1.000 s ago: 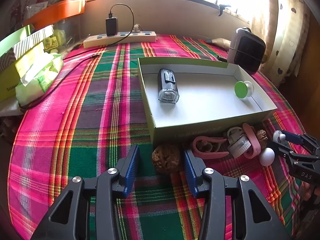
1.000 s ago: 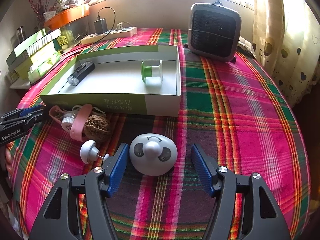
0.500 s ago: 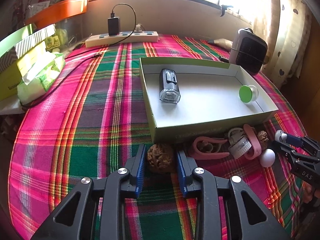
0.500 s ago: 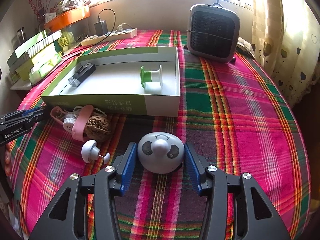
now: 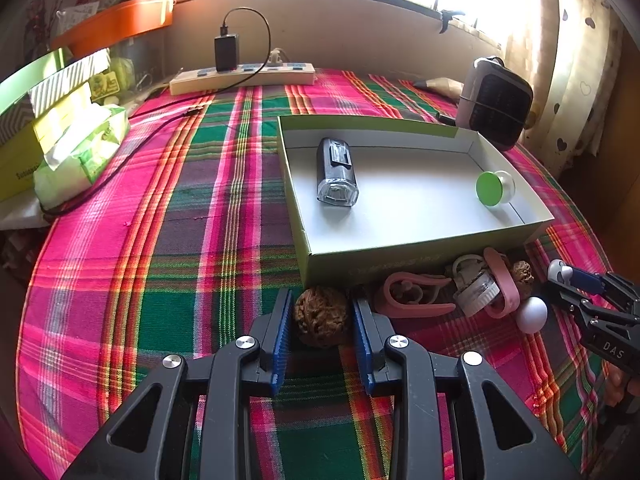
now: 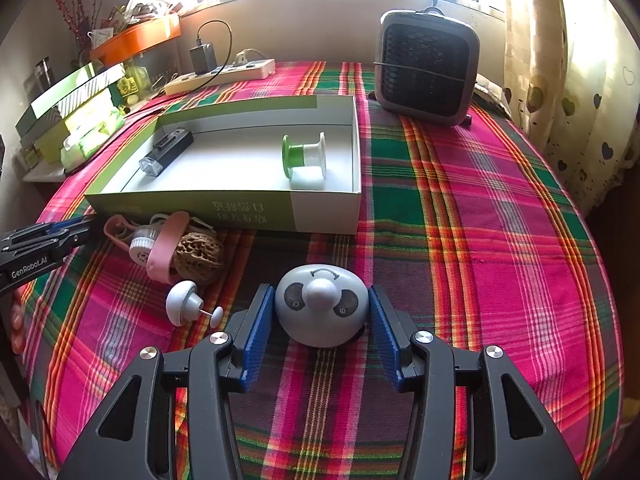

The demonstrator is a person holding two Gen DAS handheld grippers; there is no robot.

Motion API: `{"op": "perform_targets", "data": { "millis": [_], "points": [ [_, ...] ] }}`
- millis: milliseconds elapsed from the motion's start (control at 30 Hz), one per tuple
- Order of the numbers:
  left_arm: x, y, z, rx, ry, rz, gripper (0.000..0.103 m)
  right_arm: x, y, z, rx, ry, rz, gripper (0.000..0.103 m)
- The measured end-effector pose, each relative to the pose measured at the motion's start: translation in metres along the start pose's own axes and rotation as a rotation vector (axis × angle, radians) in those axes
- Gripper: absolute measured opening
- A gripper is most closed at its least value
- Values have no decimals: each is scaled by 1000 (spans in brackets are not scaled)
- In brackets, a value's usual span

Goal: Organize objects
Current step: 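Grasp the white panda-face toy with the right gripper while the left grasps the walnut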

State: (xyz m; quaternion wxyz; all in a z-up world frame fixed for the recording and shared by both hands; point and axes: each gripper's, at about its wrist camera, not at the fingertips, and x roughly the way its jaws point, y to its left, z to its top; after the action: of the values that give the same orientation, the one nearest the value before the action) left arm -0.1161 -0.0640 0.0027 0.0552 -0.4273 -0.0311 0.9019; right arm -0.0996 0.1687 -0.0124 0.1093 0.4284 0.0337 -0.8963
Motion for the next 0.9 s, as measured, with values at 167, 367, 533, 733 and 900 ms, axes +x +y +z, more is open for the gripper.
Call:
{"op": "perform_targets", "data": {
  "millis": [167,367,533,733,900],
  "points": [
    [-5,-1,1,4,-12,1,26,-2,-1,1,2,-9,6,49],
    [-14,-2,5,6,-31,-8,26,-6,0,3,3,-20,10,49],
    [-22,-5,10,14,-49,-22,26,-13,1,9,0,-42,16,49],
    [-27,-11,20,32,-68,-34,26,-19,1,20,-7,-71,19,49],
    [-24,-19,30,51,-70,-51,26,-20,5,33,-27,-88,22,49]
  ]
}}
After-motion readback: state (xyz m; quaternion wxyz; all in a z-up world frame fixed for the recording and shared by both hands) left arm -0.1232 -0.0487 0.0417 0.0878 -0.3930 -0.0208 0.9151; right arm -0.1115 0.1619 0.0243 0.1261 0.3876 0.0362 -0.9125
